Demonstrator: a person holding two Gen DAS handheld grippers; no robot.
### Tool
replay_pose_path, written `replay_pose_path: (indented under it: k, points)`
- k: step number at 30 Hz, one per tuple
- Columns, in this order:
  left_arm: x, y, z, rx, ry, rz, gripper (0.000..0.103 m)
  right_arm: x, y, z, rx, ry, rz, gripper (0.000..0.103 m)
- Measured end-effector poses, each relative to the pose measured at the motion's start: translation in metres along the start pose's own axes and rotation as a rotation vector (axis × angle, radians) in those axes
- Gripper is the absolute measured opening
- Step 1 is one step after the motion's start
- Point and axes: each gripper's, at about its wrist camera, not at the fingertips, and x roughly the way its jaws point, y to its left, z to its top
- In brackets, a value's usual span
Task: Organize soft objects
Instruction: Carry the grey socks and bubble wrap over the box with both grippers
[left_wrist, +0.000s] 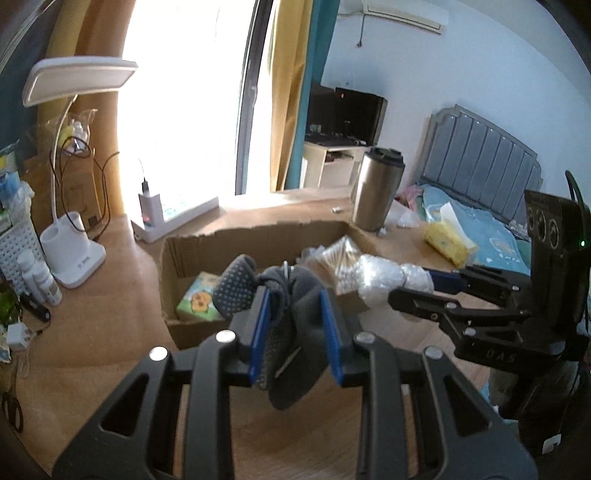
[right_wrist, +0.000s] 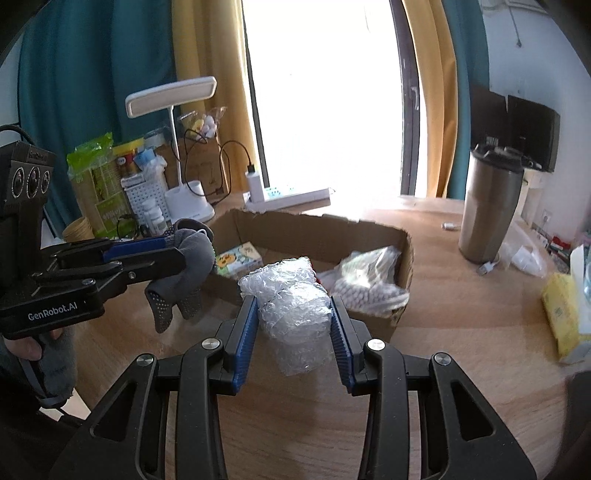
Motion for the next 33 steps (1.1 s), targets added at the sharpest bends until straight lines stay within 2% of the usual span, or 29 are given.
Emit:
replay_pose_path:
  k: [20,33]
  points:
    - [0.001,0.015,0.043,0.004,-0.079,0.016,0.029,0.006,-0.013,0.039,-0.022,-0.061,-0.016,0.04]
    - [0.031,0.023,0.055,0.001,-0.064,0.011,0.029,0.034,-0.026,0.053,-0.017,-0.047,-0.01,0.04]
